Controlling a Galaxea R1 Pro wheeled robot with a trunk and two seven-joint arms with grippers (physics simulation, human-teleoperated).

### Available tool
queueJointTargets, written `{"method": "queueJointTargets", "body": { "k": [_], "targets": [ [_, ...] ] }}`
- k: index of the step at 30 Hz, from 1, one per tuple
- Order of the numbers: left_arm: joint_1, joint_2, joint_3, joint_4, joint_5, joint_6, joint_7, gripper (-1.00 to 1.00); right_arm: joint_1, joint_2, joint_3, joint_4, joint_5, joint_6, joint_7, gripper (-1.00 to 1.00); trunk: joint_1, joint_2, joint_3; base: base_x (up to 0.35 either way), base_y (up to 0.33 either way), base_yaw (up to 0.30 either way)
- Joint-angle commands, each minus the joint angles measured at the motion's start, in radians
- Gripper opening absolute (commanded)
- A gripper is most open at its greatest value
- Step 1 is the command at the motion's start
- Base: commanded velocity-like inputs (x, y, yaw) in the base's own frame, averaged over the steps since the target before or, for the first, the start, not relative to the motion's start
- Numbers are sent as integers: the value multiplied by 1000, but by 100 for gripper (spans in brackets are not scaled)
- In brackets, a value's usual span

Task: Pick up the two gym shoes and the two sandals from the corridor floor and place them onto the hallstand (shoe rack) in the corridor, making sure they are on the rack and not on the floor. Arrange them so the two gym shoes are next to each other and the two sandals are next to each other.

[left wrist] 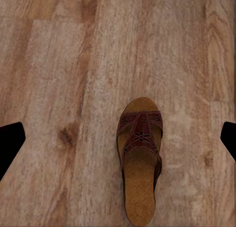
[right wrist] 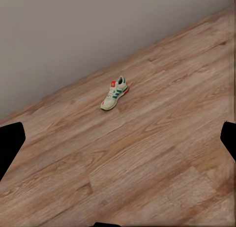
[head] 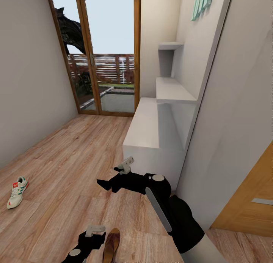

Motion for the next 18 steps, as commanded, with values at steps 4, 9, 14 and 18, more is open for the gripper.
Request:
{"method": "queueJointTargets", "body": {
  "k": [4,9,14,18],
  "targets": [
    [0,1,2,0,-4,-3,1,100,0,0,0,0,-5,7,0,100,15,-29,-19,0,0,-180],
    [-1,2,6,-3,-4,-4,2,100,-1,0,0,0,-5,7,0,100,34,-64,-42,0,0,-180],
    [-10,3,9,-8,-3,-2,2,100,-1,0,0,0,-5,7,0,100,54,-99,-64,0,0,-171],
    [-16,4,10,-9,-2,2,3,100,-1,0,1,0,-6,7,0,100,69,-127,-83,0,0,-160]
  ]
}}
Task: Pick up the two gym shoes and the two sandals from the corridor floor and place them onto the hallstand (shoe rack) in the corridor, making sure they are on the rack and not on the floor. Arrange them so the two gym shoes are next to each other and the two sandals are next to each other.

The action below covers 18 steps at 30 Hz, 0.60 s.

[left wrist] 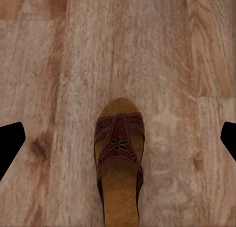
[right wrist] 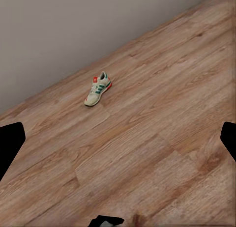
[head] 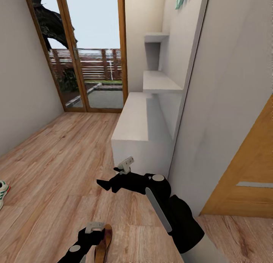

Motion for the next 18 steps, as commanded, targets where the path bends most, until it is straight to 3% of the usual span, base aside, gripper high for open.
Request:
{"method": "queueJointTargets", "body": {
  "k": [1,10,18],
  "targets": [
    [-3,0,0,0,-3,-2,-1,100,-1,0,0,0,-5,7,0,100,4,-8,-6,0,0,-153],
    [-38,6,0,1,-3,6,0,100,-1,0,0,-2,-6,6,0,100,38,-71,-47,0,0,-128],
    [-45,8,0,5,-3,6,47,100,-1,0,0,-2,-7,5,0,100,69,-127,-76,0,0,-33]
  ]
}}
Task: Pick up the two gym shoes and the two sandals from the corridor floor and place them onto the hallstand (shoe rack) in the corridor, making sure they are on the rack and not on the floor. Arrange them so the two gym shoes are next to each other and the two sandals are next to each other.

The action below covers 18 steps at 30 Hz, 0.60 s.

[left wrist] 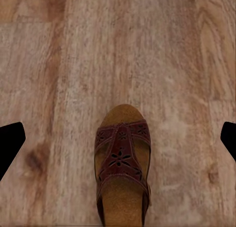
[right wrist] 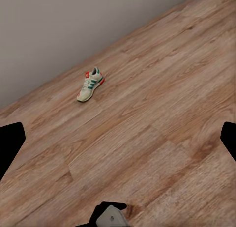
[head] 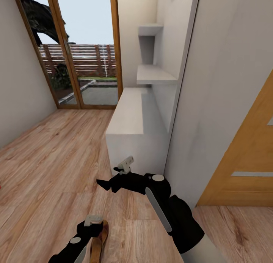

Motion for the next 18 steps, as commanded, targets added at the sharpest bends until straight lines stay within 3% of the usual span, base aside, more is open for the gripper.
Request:
{"method": "queueJointTargets", "body": {
  "k": [1,18],
  "targets": [
    [0,0,0,1,-4,-3,6,100,0,0,-1,-1,-5,7,0,100,4,-8,-4,0,0,-6],
    [6,6,1,0,2,-7,14,100,-1,0,-1,-1,-5,8,0,100,69,-127,-58,0,0,-1]
  ]
}}
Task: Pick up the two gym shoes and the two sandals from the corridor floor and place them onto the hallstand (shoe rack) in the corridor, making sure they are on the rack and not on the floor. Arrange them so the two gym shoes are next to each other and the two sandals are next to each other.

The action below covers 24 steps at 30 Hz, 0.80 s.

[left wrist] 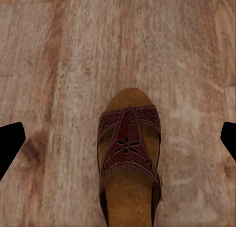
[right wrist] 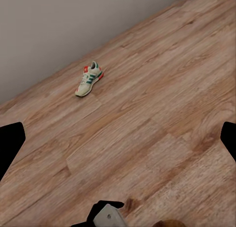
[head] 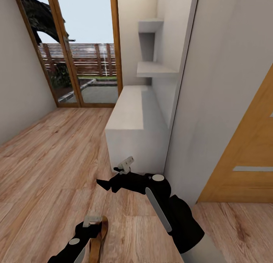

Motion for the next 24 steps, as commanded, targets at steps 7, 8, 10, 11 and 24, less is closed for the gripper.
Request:
{"method": "queueJointTargets", "body": {
  "k": [7,8,10,11,24],
  "targets": [
    [0,1,0,0,-3,-4,4,100,0,0,0,-1,-6,7,0,100,13,-23,-26,0,0,4],
    [0,1,0,0,-3,-4,4,100,0,0,0,-1,-6,7,0,100,14,-23,-30,0,0,40],
    [0,1,0,0,-3,-4,4,100,0,0,0,-1,-6,7,0,100,15,-23,-38,0,0,63],
    [0,1,0,0,-2,-8,4,100,-1,0,0,-1,-6,7,0,100,15,-23,-43,0,0,143],
    [-2,1,0,-3,-2,-9,4,100,0,0,0,-1,-6,7,0,100,21,-26,-106,0,0,146]
  ]
}}
